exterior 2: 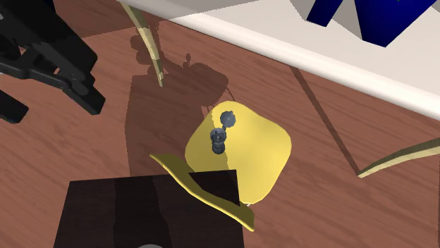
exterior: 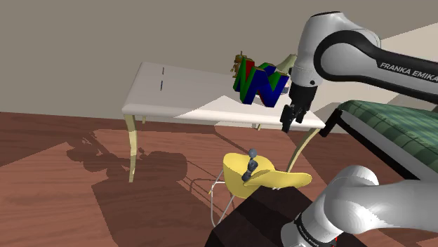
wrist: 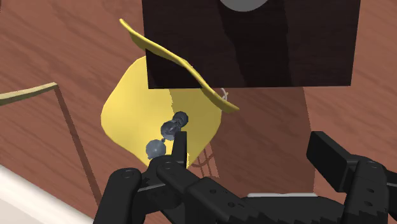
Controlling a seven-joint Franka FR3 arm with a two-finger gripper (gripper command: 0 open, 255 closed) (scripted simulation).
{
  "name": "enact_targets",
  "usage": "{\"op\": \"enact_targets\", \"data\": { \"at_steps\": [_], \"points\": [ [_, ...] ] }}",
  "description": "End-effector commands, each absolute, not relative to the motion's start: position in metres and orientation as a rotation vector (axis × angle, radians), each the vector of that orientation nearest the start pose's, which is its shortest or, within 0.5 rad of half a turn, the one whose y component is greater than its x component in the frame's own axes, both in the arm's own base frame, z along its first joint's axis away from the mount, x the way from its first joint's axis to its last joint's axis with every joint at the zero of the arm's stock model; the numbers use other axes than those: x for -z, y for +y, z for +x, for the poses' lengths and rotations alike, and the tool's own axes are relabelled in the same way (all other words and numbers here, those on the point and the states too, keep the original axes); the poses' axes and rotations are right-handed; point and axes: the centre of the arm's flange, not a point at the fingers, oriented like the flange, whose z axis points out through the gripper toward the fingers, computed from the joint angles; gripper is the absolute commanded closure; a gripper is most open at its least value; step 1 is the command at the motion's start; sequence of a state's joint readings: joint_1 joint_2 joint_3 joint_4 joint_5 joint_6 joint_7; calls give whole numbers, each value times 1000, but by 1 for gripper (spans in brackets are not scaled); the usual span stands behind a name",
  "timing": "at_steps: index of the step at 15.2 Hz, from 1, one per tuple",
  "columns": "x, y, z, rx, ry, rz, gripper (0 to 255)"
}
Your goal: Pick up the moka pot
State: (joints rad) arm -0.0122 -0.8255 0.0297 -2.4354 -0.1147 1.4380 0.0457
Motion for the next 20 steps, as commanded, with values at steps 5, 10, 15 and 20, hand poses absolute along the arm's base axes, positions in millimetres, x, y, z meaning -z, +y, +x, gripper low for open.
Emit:
{"op": "enact_targets", "data": {
  "at_steps": [5, 10, 15, 20],
  "points": [
    [-511, -33, 290, -263, 58, -3256, 0],
    [-454, -64, 304, -246, 38, -3238, 0],
    [-397, -95, 319, -229, 19, -3220, 0],
    [-340, -124, 335, -213, 0, -3202, 0]
  ]
}}
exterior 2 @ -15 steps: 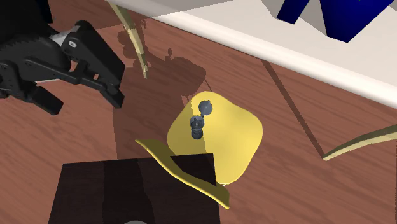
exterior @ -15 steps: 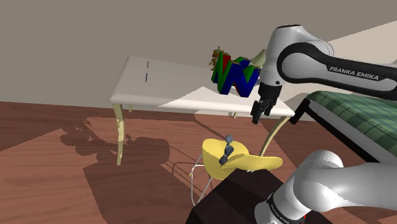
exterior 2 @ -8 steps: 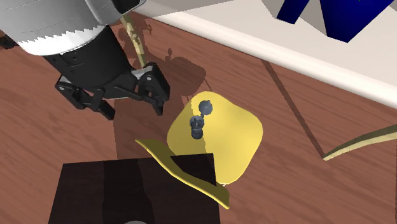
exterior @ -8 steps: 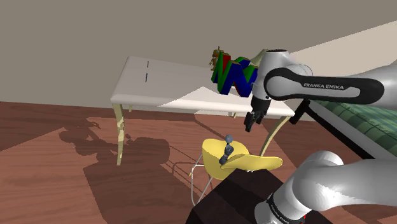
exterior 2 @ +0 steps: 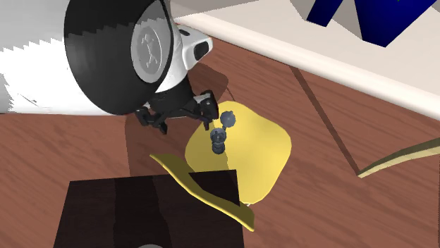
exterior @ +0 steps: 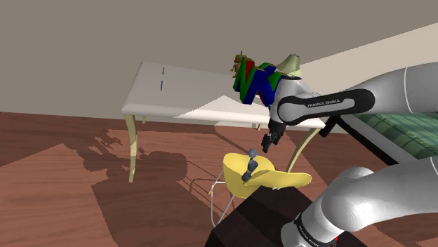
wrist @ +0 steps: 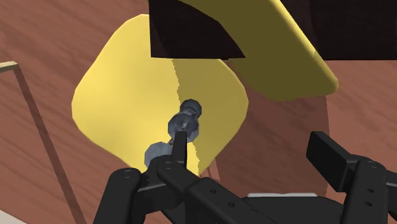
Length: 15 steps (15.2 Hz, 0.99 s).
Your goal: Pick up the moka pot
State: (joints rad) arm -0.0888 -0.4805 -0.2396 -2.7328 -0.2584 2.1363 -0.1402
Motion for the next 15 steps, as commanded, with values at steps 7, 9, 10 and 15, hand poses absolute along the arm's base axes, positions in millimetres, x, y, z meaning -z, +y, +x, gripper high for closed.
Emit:
{"op": "enact_targets", "data": {
  "at_steps": [7, 9, 10, 15],
  "points": [
    [-258, -163, 359, -190, -26, -3176, 0],
    [-235, -173, 366, -183, -34, -3169, 0],
    [-223, -178, 369, -180, -37, -3165, 0],
    [-171, -201, 386, -166, -54, -3149, 0]
  ]
}}
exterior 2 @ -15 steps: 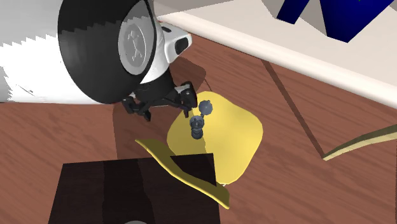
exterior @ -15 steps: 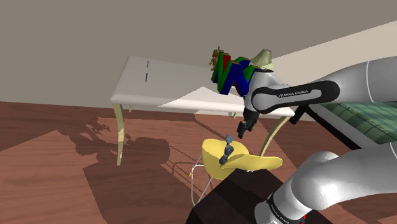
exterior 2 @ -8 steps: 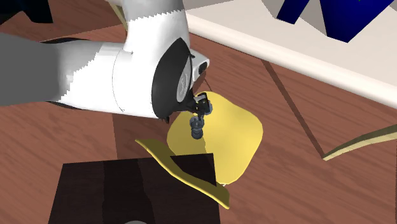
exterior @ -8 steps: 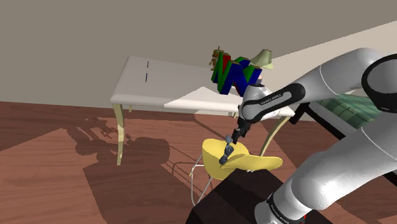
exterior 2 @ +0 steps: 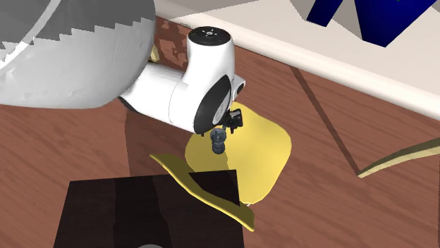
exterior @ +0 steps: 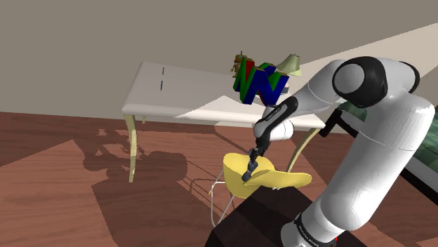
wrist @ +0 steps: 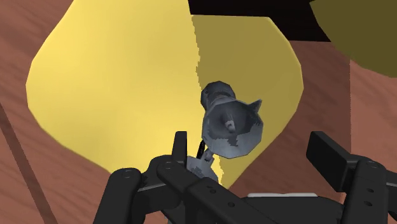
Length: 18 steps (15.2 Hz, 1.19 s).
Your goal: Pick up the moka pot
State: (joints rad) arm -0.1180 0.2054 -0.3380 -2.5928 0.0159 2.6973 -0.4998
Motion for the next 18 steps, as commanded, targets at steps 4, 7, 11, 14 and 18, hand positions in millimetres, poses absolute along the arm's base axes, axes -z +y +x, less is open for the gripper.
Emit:
{"op": "enact_targets", "data": {
  "at_steps": [4, 7, 11, 14, 18],
  "points": [
    [-149, -201, 386, -166, -54, -3149, 0],
    [-134, -201, 386, -166, -54, -3149, 0],
    [-130, -201, 386, -166, -54, -3148, 255],
    [-130, -201, 386, -166, -54, -3148, 255],
    [-130, -201, 385, -166, -54, -3149, 255]
  ]
}}
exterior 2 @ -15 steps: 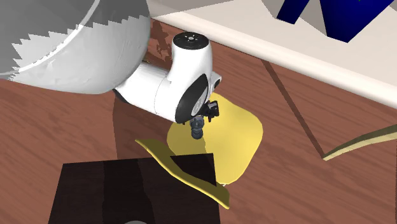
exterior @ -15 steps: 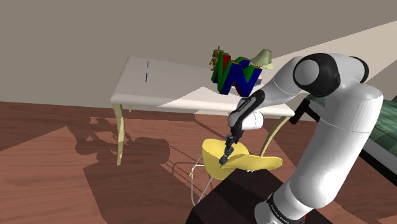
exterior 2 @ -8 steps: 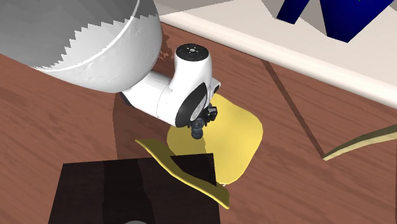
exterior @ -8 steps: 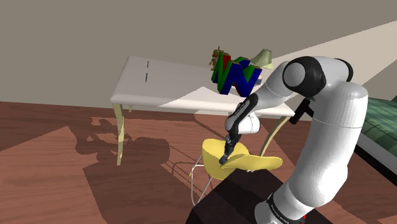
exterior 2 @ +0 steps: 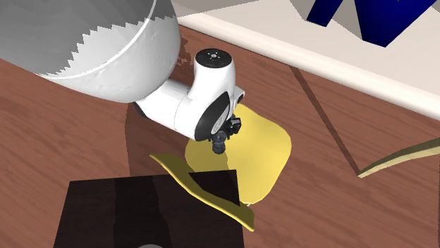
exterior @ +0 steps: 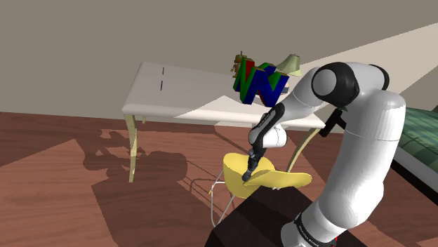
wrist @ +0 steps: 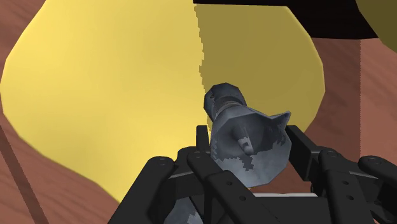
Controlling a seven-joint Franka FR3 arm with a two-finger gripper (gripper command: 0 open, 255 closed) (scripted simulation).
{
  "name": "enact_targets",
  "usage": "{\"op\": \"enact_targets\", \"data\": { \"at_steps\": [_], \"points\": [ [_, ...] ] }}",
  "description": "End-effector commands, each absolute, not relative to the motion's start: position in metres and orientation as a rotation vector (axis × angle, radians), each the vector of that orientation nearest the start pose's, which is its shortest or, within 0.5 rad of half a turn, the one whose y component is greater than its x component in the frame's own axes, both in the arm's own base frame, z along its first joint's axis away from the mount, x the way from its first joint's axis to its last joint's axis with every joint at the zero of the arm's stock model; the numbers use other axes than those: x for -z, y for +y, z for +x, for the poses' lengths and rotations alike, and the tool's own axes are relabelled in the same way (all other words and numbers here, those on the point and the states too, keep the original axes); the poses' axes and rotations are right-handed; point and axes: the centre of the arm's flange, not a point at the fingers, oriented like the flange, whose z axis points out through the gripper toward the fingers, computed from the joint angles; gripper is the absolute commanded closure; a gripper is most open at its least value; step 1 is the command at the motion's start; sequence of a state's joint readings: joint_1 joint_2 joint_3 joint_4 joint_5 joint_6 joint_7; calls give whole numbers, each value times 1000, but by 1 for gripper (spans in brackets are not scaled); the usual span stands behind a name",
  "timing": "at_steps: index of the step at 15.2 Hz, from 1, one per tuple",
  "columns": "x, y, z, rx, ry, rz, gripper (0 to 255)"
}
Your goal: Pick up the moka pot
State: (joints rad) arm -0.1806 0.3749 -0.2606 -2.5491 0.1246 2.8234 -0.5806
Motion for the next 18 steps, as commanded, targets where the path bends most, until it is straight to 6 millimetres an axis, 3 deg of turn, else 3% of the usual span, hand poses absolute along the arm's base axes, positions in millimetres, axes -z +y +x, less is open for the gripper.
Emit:
{"op": "enact_targets", "data": {
  "at_steps": [1, 16, 18],
  "points": [
    [-131, -201, 386, -166, -54, -3149, 255],
    [-210, -201, 386, -166, -54, -3149, 255],
    [-211, -201, 386, -166, -54, -3149, 255]
  ]
}}
